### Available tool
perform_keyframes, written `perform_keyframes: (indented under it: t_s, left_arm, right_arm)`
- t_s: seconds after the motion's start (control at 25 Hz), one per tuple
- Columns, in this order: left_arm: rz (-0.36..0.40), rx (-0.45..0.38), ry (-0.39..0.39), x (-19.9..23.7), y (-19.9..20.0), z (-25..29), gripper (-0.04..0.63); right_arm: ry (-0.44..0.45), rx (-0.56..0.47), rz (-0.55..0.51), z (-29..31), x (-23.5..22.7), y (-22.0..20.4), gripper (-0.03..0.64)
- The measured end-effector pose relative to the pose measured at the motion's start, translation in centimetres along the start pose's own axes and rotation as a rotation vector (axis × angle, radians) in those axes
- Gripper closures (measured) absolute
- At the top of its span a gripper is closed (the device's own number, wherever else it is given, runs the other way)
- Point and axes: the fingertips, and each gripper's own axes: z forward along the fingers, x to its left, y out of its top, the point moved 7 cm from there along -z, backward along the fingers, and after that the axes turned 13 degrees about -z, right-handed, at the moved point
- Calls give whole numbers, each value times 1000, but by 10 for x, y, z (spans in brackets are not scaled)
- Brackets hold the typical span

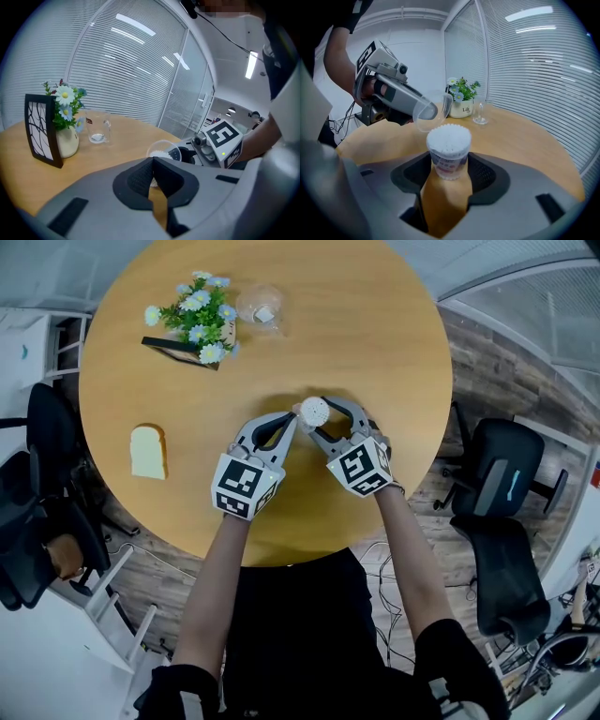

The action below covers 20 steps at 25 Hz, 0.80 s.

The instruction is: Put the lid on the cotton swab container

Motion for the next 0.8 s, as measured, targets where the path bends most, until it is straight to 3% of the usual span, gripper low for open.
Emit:
perform_keyframes:
  t_s: [0.52,0.8]
  left_arm:
    - [84,46,10,-9,7,15,589]
    - [278,133,83,-18,14,19,589]
  right_arm:
    - [-1,18,13,6,2,-6,382]
    - [-14,32,10,7,3,-6,383]
